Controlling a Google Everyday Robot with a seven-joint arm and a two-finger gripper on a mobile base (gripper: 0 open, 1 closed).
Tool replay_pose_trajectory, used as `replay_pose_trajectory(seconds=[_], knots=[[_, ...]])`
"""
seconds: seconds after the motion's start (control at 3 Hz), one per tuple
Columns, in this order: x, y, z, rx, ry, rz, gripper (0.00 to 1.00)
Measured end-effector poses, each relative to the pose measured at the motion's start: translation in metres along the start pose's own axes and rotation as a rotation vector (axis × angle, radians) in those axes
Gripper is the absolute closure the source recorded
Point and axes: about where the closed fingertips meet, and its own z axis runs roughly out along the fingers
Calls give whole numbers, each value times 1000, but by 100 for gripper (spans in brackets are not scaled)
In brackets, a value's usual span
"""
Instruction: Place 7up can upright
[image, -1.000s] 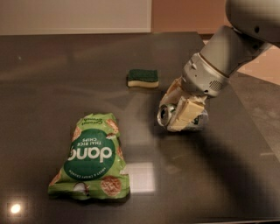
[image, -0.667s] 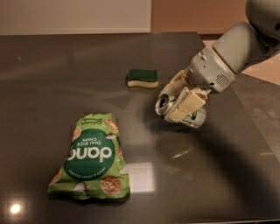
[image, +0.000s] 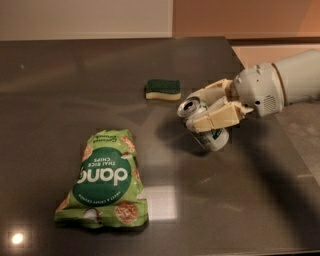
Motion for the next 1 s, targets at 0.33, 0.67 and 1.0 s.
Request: replay_pose_trajectory(seconds=[0.33,0.67,1.0], knots=[[3,4,-7,41,-163,40,100],[12,4,-14,76,-303,48,100],[19,3,-21,93,-412,44,82]])
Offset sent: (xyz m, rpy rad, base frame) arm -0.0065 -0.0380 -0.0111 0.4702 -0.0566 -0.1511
